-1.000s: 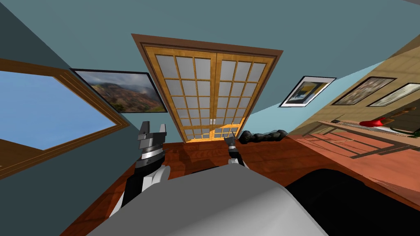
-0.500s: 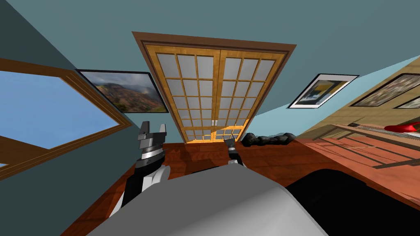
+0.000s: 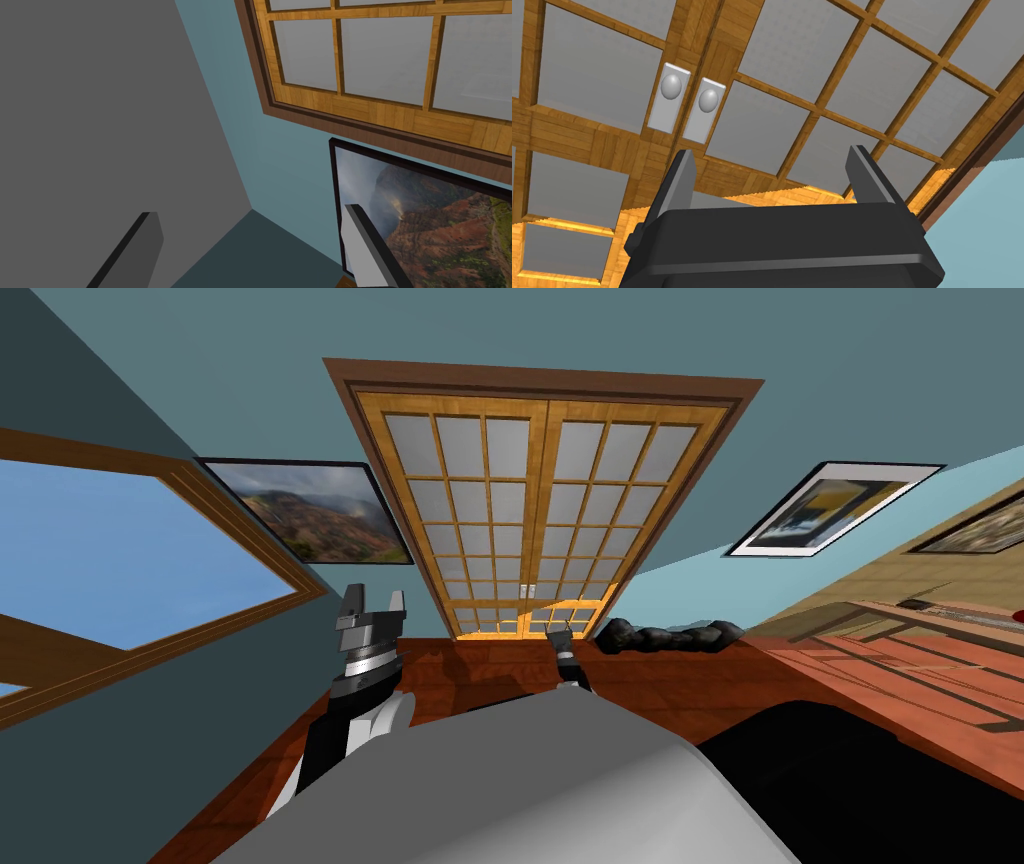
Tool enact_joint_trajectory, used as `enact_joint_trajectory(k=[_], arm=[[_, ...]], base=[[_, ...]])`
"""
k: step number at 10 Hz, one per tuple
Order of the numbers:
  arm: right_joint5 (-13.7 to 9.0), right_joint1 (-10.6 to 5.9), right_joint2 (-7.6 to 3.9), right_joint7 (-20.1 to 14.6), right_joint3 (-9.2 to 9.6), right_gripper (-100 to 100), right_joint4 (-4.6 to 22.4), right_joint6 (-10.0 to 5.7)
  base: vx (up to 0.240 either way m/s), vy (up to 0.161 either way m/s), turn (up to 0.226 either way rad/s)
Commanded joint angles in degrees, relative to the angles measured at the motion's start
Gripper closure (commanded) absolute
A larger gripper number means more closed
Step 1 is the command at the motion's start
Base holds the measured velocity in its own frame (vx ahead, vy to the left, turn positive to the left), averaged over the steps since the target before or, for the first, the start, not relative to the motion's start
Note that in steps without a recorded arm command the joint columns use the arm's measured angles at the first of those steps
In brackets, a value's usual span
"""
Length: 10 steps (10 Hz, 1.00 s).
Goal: Pull the door open
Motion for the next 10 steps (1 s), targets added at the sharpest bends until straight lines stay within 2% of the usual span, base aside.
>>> enact_joint_trajectory(k=[1,10], arm=[[-1.03,-0.45,-0.45,-2.34,0.44,-100,1.97,-0.6],[-6.09,-3.19,-2.42,-13.35,2.66,-100,12.51,-3.88]], base=[[0.095,0.005,0.067],[0.103,-0.005,0.059]])
